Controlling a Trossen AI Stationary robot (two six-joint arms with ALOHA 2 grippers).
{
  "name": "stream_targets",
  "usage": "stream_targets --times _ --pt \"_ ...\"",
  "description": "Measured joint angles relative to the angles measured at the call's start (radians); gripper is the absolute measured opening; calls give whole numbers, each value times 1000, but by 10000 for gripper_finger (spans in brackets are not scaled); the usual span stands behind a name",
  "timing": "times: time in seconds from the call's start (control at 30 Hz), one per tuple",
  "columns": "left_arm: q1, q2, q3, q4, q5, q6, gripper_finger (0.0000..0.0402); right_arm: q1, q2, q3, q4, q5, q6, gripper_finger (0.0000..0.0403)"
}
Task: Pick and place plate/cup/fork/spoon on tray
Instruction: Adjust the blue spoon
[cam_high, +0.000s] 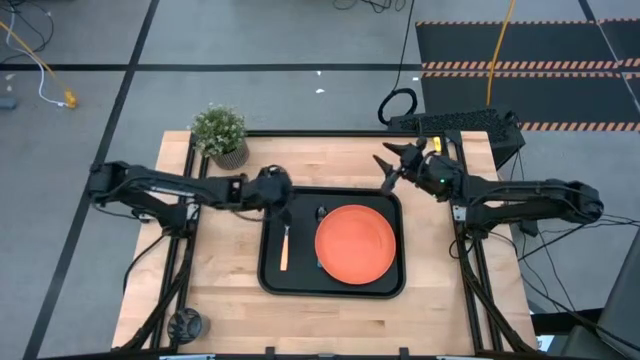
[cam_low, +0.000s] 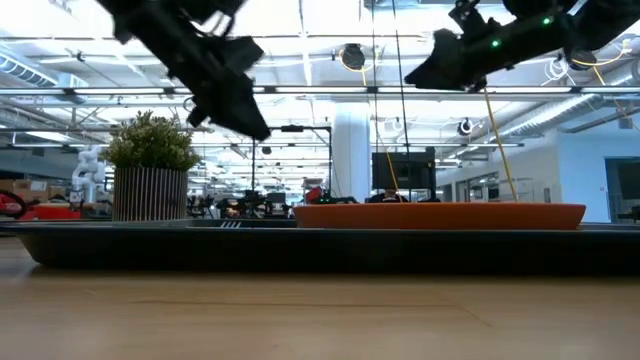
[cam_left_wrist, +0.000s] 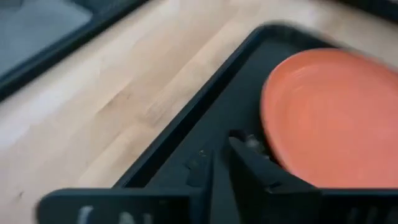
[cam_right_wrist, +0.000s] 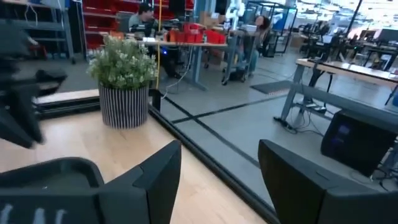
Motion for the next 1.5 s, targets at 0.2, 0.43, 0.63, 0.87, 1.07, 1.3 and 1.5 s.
stream_targets --times 0.2,0.43,0.63,0.87,1.07,1.3,1.5 --pt "74 117 140 -116 148 -49 134 0 -71 0 -125 -26 -15 208" --pt "111 177 213 -310 304 -16 160 0 -97 -1 -145 -26 -69 208" --pt "113 244 216 -328 329 -46 161 0 -113 -1 -136 -26 -83 208" --pt "130 327 216 -269 232 -18 161 0 -122 -1 -129 -25 -89 208" --pt "102 357 217 -144 237 95 161 -1 -123 -1 -122 -24 -104 208" --pt "103 379 218 -124 244 164 161 -1 -123 -1 -122 -24 -104 208" --pt "104 442 218 -41 248 211 161 -1 -123 -1 -123 -26 -104 208"
